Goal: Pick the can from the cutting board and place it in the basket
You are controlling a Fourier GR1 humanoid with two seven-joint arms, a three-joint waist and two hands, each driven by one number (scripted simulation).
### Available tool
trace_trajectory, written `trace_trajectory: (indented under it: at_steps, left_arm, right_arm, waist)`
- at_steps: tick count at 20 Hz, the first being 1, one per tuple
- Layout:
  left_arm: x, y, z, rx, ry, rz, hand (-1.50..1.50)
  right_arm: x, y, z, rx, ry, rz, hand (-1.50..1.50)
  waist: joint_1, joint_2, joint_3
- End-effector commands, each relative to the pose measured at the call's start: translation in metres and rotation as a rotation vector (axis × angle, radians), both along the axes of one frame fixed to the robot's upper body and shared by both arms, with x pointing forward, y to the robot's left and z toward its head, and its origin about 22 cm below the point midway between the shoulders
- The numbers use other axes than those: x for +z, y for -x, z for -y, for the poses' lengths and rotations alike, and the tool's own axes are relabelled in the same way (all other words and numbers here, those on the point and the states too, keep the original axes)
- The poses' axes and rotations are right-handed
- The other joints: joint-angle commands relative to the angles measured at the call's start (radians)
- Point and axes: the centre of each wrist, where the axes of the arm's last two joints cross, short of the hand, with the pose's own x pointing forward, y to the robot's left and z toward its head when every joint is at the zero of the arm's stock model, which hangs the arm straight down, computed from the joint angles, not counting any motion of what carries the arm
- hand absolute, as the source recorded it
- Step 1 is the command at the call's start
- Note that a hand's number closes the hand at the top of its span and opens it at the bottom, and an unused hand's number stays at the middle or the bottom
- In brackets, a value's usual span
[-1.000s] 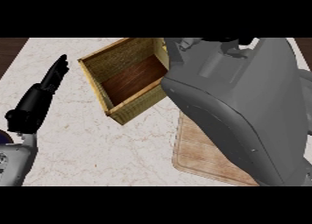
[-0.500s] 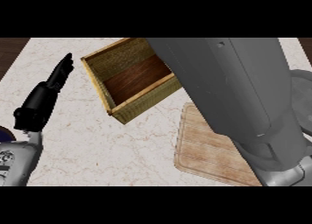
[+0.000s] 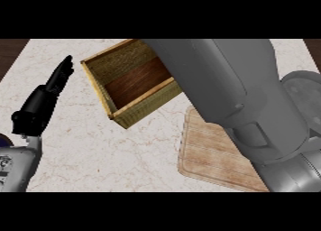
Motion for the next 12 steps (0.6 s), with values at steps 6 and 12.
trace_trajectory:
  at_steps: [6, 12]
  left_arm:
    - [0.009, -0.001, 0.008, -0.007, -0.003, 0.015, 0.00]
    - [0.003, 0.006, -0.009, 0.011, 0.014, -0.006, 0.00]
  right_arm:
    - [0.001, -0.009, -0.016, -0.110, -0.017, -0.257, -1.50]
    - [0.010, -0.007, -0.021, -0.064, -0.142, -0.172, -1.50]
  waist:
    - [-0.001, -0.001, 0.002]
    - [-0.014, 0.000, 0.002]
